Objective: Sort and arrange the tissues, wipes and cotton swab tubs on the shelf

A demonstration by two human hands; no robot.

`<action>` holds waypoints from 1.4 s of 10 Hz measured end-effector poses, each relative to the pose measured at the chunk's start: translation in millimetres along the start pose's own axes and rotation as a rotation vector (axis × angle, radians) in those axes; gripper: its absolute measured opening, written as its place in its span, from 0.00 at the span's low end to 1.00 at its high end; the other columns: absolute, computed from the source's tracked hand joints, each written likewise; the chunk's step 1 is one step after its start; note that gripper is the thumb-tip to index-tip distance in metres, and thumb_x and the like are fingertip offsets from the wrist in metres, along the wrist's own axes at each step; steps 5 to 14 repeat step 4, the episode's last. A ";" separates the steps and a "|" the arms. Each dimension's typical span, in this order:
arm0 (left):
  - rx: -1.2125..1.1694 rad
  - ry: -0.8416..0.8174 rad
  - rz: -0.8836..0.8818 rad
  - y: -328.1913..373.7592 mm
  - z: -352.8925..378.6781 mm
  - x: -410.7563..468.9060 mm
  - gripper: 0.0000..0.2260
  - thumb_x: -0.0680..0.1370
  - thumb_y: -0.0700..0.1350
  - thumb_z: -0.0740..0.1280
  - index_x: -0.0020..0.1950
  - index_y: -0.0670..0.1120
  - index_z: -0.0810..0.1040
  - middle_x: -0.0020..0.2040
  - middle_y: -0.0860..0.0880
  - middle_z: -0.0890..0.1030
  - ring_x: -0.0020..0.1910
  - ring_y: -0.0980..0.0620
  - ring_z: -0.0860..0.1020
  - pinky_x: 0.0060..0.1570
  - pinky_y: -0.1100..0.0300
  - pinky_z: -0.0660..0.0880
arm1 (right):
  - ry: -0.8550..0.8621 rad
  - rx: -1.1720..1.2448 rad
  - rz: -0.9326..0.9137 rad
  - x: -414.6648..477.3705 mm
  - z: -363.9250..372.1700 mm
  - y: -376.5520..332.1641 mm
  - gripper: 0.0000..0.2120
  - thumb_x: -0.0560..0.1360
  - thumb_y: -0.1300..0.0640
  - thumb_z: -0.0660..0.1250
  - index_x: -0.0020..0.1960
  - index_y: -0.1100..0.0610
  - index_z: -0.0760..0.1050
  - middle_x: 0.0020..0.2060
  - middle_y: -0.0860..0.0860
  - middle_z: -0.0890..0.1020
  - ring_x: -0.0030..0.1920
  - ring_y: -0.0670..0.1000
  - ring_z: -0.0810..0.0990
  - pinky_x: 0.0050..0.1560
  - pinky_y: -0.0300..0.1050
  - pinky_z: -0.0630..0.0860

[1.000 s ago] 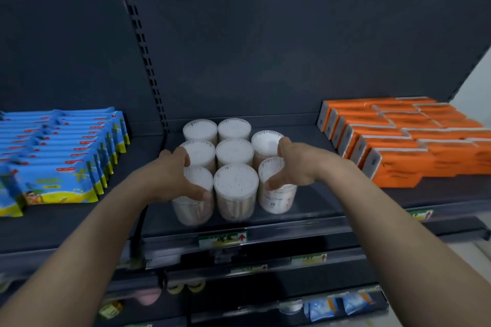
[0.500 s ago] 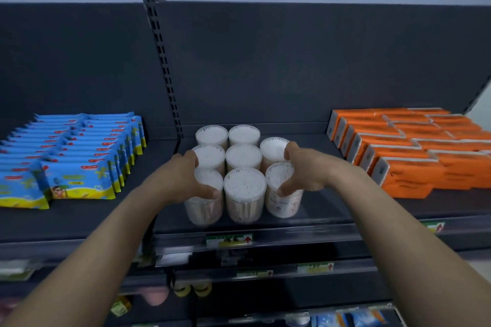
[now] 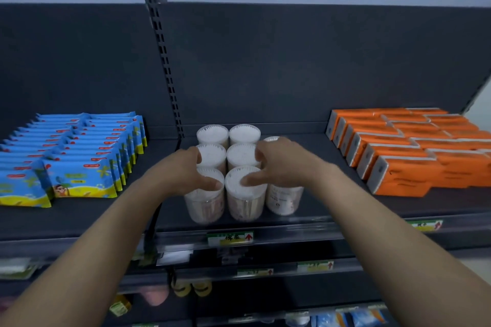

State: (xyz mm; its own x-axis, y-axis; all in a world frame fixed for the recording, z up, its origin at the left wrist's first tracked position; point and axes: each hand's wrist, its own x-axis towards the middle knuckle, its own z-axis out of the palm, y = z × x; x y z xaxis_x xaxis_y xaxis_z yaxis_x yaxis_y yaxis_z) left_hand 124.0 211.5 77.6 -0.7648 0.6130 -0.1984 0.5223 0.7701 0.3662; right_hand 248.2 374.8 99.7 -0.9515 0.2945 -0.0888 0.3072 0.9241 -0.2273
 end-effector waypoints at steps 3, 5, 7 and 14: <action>0.015 0.004 0.013 -1.1 5.0 -1.5 0.31 0.67 0.57 0.74 0.64 0.47 0.67 0.59 0.48 0.69 0.51 0.51 0.71 0.46 0.59 0.70 | -0.032 -0.082 0.000 -0.3 16.2 -23.3 0.28 0.68 0.40 0.70 0.57 0.56 0.64 0.47 0.50 0.70 0.50 0.52 0.64 0.47 0.46 0.59; 0.000 0.037 0.015 -1.6 4.5 -1.5 0.31 0.67 0.58 0.73 0.63 0.47 0.68 0.57 0.48 0.70 0.50 0.51 0.71 0.46 0.59 0.70 | -0.049 -0.052 -0.022 -4.6 11.2 -23.6 0.29 0.69 0.41 0.70 0.61 0.55 0.63 0.51 0.52 0.73 0.50 0.52 0.63 0.47 0.45 0.60; 0.000 0.037 0.015 -1.6 4.5 -1.5 0.31 0.67 0.58 0.73 0.63 0.47 0.68 0.57 0.48 0.70 0.50 0.51 0.71 0.46 0.59 0.70 | -0.049 -0.052 -0.022 -4.6 11.2 -23.6 0.29 0.69 0.41 0.70 0.61 0.55 0.63 0.51 0.52 0.73 0.50 0.52 0.63 0.47 0.45 0.60; 0.000 0.037 0.015 -1.6 4.5 -1.5 0.31 0.67 0.58 0.73 0.63 0.47 0.68 0.57 0.48 0.70 0.50 0.51 0.71 0.46 0.59 0.70 | -0.049 -0.052 -0.022 -4.6 11.2 -23.6 0.29 0.69 0.41 0.70 0.61 0.55 0.63 0.51 0.52 0.73 0.50 0.52 0.63 0.47 0.45 0.60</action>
